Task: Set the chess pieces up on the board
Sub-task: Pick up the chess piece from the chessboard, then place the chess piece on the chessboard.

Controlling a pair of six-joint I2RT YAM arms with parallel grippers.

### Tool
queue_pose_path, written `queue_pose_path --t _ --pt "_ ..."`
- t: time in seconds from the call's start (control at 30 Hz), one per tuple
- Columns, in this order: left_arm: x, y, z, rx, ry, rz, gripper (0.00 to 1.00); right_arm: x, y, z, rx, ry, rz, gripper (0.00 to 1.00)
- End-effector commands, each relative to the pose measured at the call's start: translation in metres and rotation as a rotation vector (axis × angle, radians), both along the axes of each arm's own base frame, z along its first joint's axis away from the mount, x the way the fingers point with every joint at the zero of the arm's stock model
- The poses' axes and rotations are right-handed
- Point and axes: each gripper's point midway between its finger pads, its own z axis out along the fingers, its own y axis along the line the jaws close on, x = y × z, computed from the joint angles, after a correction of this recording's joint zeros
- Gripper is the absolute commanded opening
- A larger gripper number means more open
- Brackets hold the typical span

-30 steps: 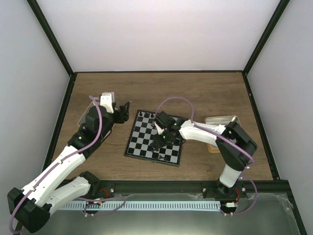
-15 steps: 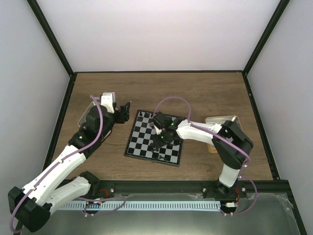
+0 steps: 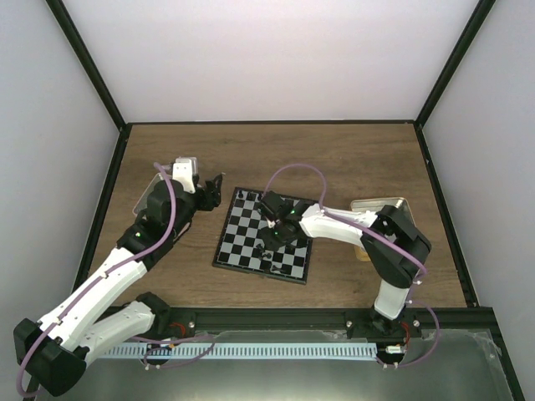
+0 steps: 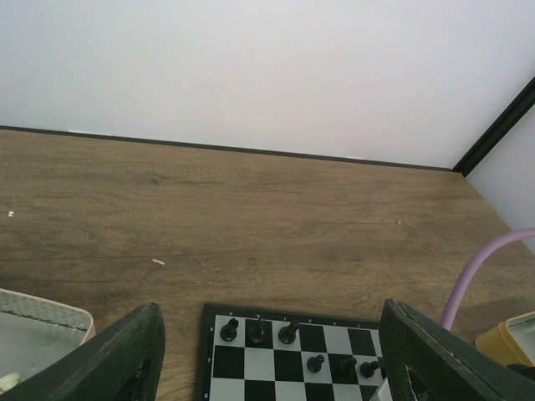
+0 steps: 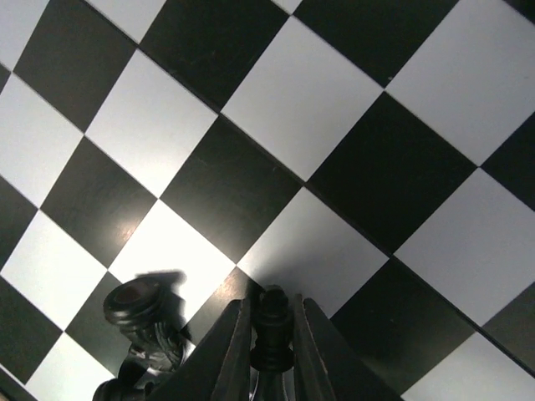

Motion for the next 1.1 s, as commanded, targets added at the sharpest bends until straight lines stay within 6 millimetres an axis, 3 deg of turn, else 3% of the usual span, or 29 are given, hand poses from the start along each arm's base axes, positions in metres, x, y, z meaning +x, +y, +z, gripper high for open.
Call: queue_pose_path --t 0.0,0.17,0.5,0.63,0.83,1.07 --pt "0.0 0.001 -0.002 -0.003 -0.002 0.001 0.72 0.016 0.011 0.012 0.037 -0.051 -0.085 0.11" --pt "-0.003 -0.005 -0.013 -0.034 0.036 -0.028 0.72 0.035 0.021 0.033 0.133 -0.132 -0.174 0.08" --pt "-0.031 -0.044 -0.069 -0.286 0.232 -0.214 0.72 0.056 0.045 0.115 0.48 -0.306 -0.244 0.07" --pt "-0.05 -0.064 -0.086 -0.377 0.276 -0.352 0.71 0.054 0.048 0.141 0.639 -0.237 -0.309 0.07" --pt "-0.072 -0.093 -0.084 -0.466 0.299 -0.573 0.71 0.035 0.056 0.171 0.843 -0.073 -0.291 0.07" --pt "-0.066 -0.101 -0.085 -0.467 0.312 -0.599 0.63 0.025 0.058 0.178 0.857 -0.039 -0.252 0.07"
